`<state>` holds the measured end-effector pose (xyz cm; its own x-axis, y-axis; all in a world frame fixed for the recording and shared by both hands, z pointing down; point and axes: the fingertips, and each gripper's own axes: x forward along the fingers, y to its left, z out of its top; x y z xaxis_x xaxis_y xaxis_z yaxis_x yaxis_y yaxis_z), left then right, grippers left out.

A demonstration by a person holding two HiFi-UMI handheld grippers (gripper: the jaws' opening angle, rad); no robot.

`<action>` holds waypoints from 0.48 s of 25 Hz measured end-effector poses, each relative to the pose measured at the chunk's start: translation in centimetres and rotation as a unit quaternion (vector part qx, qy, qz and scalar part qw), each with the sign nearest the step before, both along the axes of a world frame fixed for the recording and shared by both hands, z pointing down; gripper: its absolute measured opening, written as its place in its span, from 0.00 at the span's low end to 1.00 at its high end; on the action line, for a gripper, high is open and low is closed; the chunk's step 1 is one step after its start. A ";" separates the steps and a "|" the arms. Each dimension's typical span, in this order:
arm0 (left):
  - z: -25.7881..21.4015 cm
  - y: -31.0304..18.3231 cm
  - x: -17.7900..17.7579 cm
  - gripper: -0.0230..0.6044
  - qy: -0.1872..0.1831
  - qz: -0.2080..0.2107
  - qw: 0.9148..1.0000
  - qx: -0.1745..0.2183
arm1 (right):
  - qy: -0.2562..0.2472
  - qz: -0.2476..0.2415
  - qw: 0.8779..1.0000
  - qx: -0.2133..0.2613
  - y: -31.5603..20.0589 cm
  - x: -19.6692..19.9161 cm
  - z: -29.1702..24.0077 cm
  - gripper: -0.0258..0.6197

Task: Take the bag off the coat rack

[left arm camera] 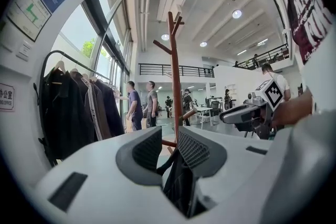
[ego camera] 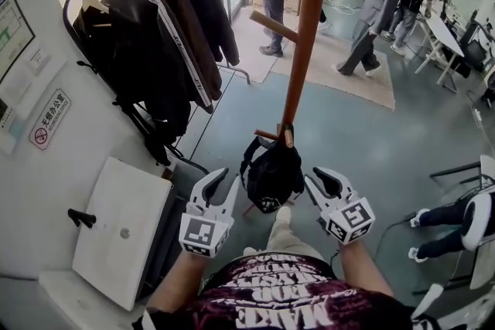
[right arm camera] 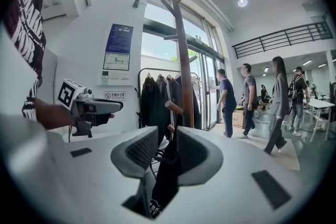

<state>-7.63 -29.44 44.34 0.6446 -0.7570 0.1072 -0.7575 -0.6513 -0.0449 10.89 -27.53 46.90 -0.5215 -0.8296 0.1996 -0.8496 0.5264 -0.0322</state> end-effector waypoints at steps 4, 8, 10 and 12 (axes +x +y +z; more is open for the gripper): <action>0.2 -2.0 0.8 0.17 0.001 -0.003 1.000 0.000 | -0.001 -0.014 1.000 -0.004 -2.1 -0.2 0.3 0.23; 0.6 -3.6 2.0 0.17 -0.003 -0.006 1.000 -0.004 | -0.001 -0.030 0.999 -0.013 -4.1 -0.1 1.1 0.23; 1.1 -4.3 2.6 0.17 -0.006 -0.005 1.000 -0.009 | 0.001 -0.039 0.999 -0.016 -5.1 -0.1 1.3 0.23; 1.5 -5.1 2.9 0.17 -0.006 -0.007 1.000 -0.013 | 0.001 -0.047 0.999 -0.018 -6.1 -0.2 1.4 0.23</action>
